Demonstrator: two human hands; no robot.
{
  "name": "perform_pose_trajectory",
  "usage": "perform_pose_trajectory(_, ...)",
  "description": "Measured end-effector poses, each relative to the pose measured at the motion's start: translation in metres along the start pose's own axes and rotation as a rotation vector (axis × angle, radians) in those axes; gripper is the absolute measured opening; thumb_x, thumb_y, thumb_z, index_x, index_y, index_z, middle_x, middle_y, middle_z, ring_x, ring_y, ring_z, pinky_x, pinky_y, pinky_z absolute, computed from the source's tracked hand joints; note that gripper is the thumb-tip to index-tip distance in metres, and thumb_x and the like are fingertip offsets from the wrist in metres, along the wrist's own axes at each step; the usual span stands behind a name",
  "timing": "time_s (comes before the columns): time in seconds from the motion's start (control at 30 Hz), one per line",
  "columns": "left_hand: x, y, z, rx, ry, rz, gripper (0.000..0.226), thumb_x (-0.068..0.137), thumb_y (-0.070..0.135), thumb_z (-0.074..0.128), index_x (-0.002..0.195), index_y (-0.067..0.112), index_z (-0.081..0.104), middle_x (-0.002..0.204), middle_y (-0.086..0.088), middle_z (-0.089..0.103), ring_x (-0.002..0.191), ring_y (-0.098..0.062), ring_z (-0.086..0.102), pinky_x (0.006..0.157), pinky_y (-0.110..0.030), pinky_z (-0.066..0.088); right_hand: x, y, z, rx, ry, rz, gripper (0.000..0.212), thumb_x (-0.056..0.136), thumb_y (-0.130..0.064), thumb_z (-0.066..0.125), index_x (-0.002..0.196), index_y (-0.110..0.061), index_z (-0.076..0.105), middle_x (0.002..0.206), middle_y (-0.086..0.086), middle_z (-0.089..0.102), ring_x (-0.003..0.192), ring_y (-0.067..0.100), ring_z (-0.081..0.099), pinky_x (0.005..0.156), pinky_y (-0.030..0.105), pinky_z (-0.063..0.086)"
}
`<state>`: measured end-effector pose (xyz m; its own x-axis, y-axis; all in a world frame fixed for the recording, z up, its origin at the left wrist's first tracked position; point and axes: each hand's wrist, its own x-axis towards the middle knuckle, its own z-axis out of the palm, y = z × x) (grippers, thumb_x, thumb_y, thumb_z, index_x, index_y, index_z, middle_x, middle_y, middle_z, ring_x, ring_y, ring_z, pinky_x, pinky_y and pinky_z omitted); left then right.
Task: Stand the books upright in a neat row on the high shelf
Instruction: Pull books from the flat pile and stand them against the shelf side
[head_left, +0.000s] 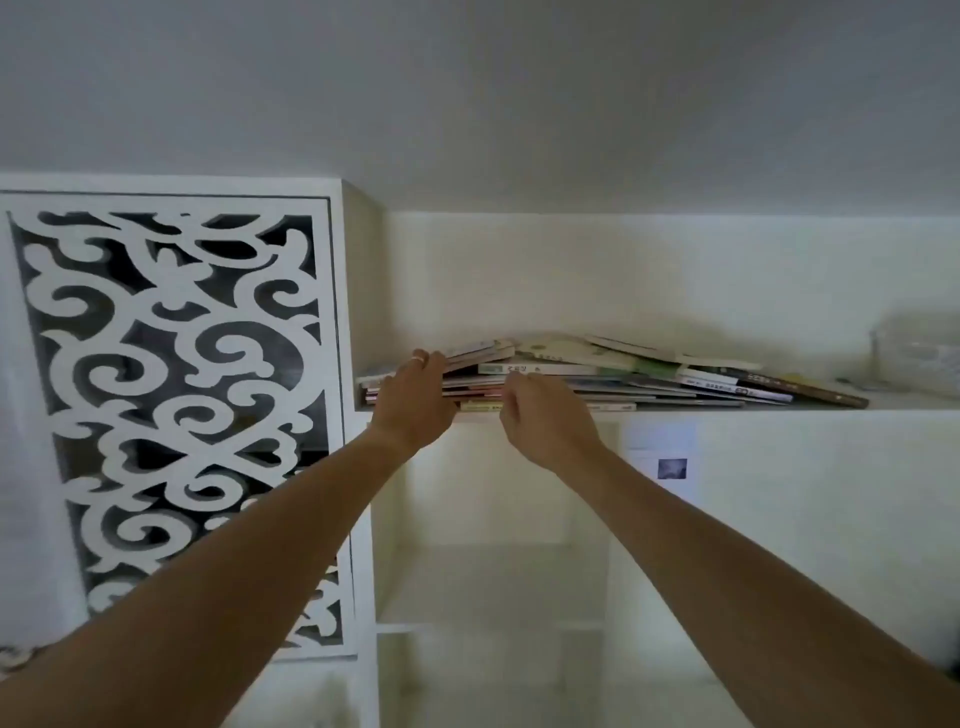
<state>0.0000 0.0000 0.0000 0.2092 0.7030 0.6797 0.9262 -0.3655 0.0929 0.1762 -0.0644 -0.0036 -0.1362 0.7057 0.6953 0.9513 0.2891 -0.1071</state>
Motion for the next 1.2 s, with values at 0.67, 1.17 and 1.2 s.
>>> perform_pose_trajectory(0.67, 0.097, -0.043, 0.031, 0.407, 0.063, 0.026, 0.035, 0.108, 0.039, 0.038, 0.115, 0.008, 0.052, 0.099, -0.015, 0.071, 0.084, -0.038, 0.070, 0.069, -0.041, 0.050, 0.121, 0.033, 0.067, 0.155, 0.330, -0.195, 0.047, 0.090, -0.014, 0.059, 0.134, -0.005, 0.047, 0.135, 0.016, 0.042, 0.107, 0.031, 0.054, 0.081, 0.036, 0.056)
perform_pose_trajectory(1.17, 0.077, -0.093, 0.034, 0.951, 0.430, 0.119, 0.063, 0.107, 0.019, 0.039, 0.162, 0.001, 0.013, 0.168, -0.026, 0.008, 0.155, -0.043, 0.010, 0.126, -0.056, 0.016, 0.168, -0.021, 0.086, 0.030, -0.620, -0.356, 0.082, 0.075, -0.059, 0.081, 0.145, -0.030, 0.053, 0.143, 0.003, 0.059, 0.124, 0.026, 0.057, 0.100, 0.032, 0.047)
perform_pose_trajectory(1.2, 0.078, -0.098, 0.036, 0.977, 0.419, 0.187, 0.059, 0.106, 0.018, 0.041, 0.161, 0.004, 0.023, 0.169, -0.024, 0.011, 0.156, -0.040, 0.007, 0.127, -0.055, 0.009, 0.174, -0.018, 0.079, -0.029, -0.635, -0.350, 0.081, 0.075, -0.058, 0.082, 0.145, -0.028, 0.054, 0.143, 0.003, 0.059, 0.125, 0.026, 0.057, 0.101, 0.032, 0.047)
